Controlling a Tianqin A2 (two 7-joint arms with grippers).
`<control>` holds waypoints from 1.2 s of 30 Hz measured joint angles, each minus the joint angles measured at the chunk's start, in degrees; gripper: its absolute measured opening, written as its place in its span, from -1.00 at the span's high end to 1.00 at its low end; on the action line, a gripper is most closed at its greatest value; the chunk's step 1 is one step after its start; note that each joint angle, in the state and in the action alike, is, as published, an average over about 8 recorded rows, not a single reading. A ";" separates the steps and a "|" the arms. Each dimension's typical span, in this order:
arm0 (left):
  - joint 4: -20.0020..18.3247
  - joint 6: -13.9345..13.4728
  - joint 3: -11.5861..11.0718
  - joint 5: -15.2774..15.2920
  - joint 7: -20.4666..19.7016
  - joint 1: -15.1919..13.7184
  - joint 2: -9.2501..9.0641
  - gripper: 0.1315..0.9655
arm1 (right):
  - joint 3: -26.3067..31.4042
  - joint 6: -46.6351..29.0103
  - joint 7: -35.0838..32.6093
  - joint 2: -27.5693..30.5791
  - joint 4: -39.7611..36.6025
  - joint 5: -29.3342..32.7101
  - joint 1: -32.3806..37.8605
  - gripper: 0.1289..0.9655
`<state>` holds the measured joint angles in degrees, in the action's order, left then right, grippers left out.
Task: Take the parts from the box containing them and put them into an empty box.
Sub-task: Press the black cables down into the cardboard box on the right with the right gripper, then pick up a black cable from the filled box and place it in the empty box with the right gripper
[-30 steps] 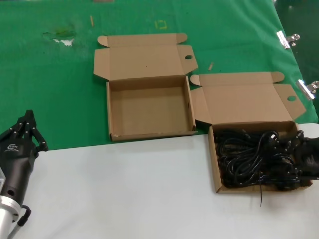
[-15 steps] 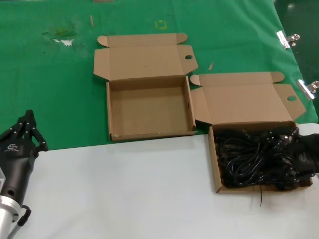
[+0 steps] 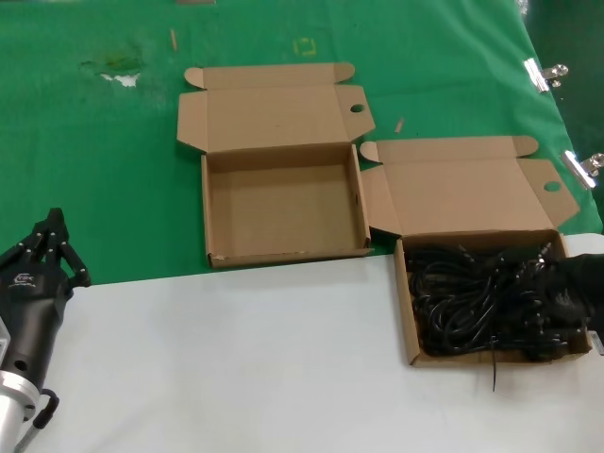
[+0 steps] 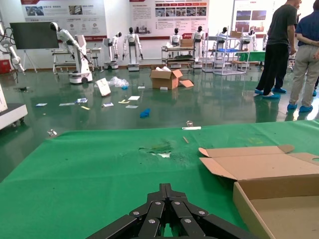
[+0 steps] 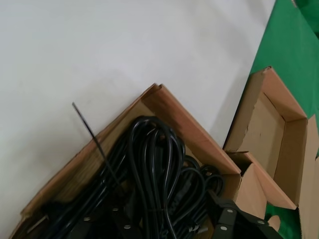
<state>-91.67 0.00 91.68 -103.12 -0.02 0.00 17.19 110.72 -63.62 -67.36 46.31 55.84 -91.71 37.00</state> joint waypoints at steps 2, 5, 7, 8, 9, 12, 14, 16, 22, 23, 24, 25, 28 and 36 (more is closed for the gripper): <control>0.00 0.00 0.00 0.00 0.00 0.00 0.00 0.98 | 0.02 0.16 -1.18 -0.20 -0.57 0.08 0.20 -0.01; 0.00 0.00 0.00 0.00 0.00 0.00 0.00 0.98 | 0.05 0.38 -2.81 -0.50 -1.55 0.18 0.54 0.10; 0.00 0.00 0.00 0.00 0.00 0.00 0.00 0.98 | 0.05 0.48 -3.50 -0.67 -2.08 0.20 0.66 0.17; 0.00 0.00 0.00 0.00 0.00 0.00 0.00 0.98 | 0.05 0.52 -3.76 -0.73 -2.30 0.20 0.68 0.21; 0.00 0.00 0.00 0.00 0.00 0.00 0.00 0.98 | 0.05 0.54 -3.93 -0.79 -2.47 0.19 0.67 0.25; 0.00 0.00 0.00 0.00 0.00 0.00 0.00 0.98 | 0.04 0.57 -4.15 -0.89 -2.77 0.12 0.53 0.35; 0.00 0.00 0.00 0.00 0.00 0.00 0.00 0.98 | 0.04 0.57 -4.17 -0.96 -2.88 0.08 0.42 0.44; 0.00 0.00 0.00 0.00 0.00 0.00 0.00 0.98 | 0.05 0.58 -4.15 -1.04 -2.97 0.05 0.36 0.54; 0.00 0.00 0.00 0.00 0.00 0.00 0.00 0.98 | 0.14 0.65 -4.12 -1.33 -3.33 0.10 0.46 0.73; 0.00 0.00 0.00 0.00 0.00 0.00 0.00 0.98 | 0.16 0.65 -4.12 -1.37 -3.41 0.12 0.51 0.76; 0.00 0.00 0.00 0.00 0.00 0.00 0.00 0.98 | 0.18 0.66 -4.11 -1.40 -3.49 0.14 0.56 0.79; 0.00 0.00 0.00 0.00 0.00 0.00 0.00 0.98 | 0.20 0.66 -4.08 -1.42 -3.55 0.17 0.60 0.81; 0.00 0.00 0.00 0.00 0.00 0.00 0.00 0.98 | 0.23 0.67 -3.75 -1.33 -3.51 0.26 0.73 0.87; 0.00 0.00 0.00 0.00 0.00 0.00 0.00 0.98 | 0.02 0.86 -0.21 0.12 -0.92 0.63 0.62 0.89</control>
<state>-91.67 0.00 91.68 -103.12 -0.02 0.00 17.19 110.74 -62.76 -67.57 46.43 54.92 -91.09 37.63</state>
